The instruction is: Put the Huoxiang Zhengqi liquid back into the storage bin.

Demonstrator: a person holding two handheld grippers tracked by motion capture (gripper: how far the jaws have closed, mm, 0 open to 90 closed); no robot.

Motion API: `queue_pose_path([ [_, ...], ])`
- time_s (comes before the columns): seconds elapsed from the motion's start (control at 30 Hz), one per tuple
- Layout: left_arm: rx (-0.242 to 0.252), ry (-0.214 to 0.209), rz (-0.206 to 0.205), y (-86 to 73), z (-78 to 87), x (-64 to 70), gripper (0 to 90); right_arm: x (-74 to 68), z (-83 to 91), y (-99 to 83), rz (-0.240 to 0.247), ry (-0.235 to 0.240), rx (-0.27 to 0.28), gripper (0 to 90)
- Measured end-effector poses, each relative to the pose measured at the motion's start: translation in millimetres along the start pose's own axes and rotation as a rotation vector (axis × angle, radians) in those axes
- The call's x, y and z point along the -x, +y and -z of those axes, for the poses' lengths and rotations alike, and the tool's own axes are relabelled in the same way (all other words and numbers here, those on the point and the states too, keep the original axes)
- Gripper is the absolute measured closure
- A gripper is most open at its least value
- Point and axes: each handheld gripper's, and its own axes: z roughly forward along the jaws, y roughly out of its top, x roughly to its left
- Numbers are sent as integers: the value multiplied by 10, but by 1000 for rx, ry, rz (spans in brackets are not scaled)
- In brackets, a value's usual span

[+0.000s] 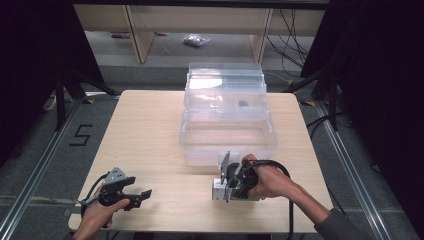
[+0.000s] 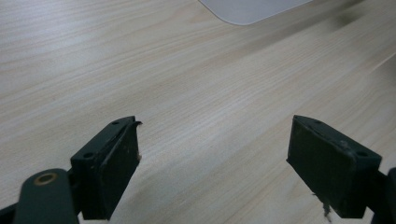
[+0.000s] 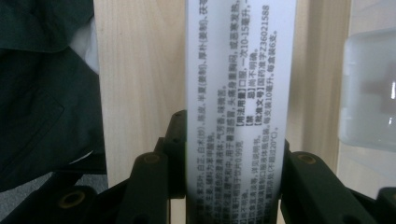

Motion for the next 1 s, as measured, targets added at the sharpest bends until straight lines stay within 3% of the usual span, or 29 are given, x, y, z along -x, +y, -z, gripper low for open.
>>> queue_pose_path([
  [0.03,1,0,0,0,-1,0,160,41,21,-3,33,1,6,645],
  [0.07,0,0,0,0,0,0,160,30,50,-9,-1,-6,1,646],
  [0.1,0,0,0,0,1,-1,160,66,63,-6,37,-2,5,646],
  [0.13,0,0,0,0,0,-2,159,62,78,-18,7,-2,8,646],
  [0.23,0,1,0,-1,1,-2,160,123,163,-24,22,-10,11,646],
  [0.3,0,1,0,-1,0,-2,159,129,222,-37,-19,-11,9,646],
  [0.37,0,1,0,-1,1,-2,160,157,272,-48,-26,-7,14,647],
  [0.4,0,1,-1,-1,1,-2,159,184,297,-52,-9,-9,21,647],
  [0.57,0,1,-1,-1,-1,-1,160,247,450,-80,-31,-16,26,647],
  [0.6,1,2,0,-1,-1,-1,159,284,469,-84,1,-16,36,647],
  [0.63,0,1,0,-1,-1,-1,159,289,506,-94,-24,-21,35,647],
  [0.73,1,1,0,-2,-3,-1,160,342,568,-109,-8,-15,41,647],
  [0.83,0,1,2,-2,-3,0,159,375,632,-137,-42,-20,36,647],
  [0.9,9,6,1,-5,-8,1,160,406,664,-150,-39,-17,31,647],
  [0.93,7,5,4,-6,-8,4,159,438,680,-152,-14,-19,32,648],
  [1.0,2,0,1,-4,-8,1,160,471,730,-173,-36,-27,37,648],
])
